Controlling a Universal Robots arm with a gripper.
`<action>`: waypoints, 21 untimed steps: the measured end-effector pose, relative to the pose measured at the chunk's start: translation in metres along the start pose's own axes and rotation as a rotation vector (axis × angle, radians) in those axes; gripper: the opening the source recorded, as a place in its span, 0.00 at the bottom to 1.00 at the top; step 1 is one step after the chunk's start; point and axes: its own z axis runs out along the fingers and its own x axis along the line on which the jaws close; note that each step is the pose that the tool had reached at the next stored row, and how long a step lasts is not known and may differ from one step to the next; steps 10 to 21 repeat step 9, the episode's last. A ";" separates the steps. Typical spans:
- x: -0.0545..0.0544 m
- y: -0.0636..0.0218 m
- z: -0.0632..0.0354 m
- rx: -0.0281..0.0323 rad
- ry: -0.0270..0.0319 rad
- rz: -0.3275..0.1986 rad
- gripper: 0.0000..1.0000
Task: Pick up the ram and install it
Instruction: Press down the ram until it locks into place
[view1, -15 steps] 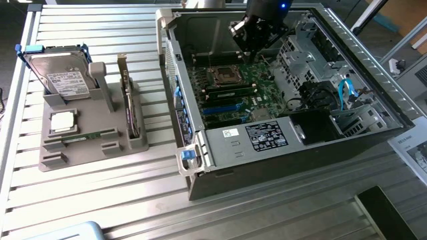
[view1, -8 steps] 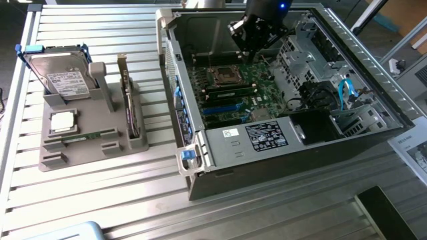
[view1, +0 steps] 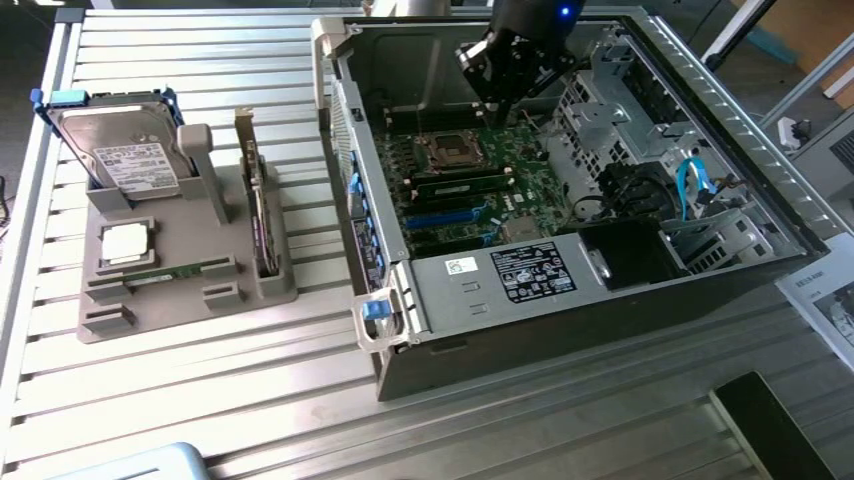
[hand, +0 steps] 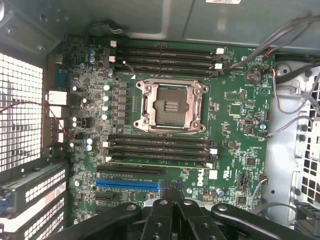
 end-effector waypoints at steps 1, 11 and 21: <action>0.000 0.0000 -0.0005 0.0004 0.0004 0.000 0.11; 0.000 0.0000 -0.0009 0.0008 0.0012 0.000 0.11; 0.000 0.0000 -0.0009 0.0008 0.0012 0.000 0.11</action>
